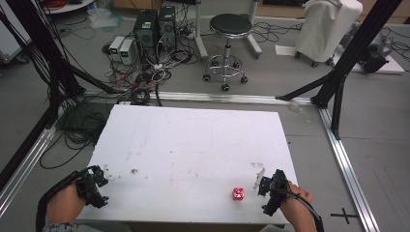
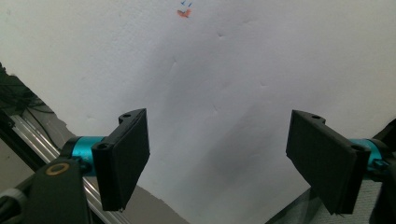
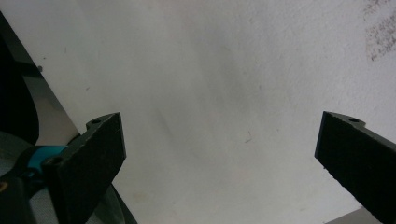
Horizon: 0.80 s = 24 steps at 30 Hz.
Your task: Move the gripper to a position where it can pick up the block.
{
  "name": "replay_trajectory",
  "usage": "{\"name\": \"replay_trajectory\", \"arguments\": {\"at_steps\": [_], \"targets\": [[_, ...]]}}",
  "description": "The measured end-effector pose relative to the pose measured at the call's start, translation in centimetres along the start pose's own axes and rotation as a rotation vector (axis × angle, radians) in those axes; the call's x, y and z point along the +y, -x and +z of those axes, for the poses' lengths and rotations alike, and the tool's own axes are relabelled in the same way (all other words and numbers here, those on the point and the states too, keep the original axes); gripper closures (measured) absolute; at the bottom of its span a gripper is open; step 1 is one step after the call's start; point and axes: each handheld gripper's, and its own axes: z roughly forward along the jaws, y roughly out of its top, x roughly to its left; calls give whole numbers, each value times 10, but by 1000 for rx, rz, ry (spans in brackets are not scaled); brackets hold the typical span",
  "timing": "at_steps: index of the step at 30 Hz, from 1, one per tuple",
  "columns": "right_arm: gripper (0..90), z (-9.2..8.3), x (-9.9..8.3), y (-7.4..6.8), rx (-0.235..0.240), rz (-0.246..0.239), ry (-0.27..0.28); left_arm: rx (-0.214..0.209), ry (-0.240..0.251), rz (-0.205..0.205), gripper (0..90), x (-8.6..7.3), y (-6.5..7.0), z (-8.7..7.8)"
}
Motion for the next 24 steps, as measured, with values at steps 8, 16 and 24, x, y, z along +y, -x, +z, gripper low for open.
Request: {"name": "replay_trajectory", "arguments": {"at_steps": [8, 16, 24], "targets": [[11, -4, 13, 0, 43, -67, -5, -2, 1, -3, 217, -1, 0, 0], [11, -6, 23, -4, 100, -166, -5, -1, -2, -8, 217, -1, -1, -1], [11, -6, 45, -4, 102, -251, -7, 2, 0, -2, 217, 0, 0, -1]]}}
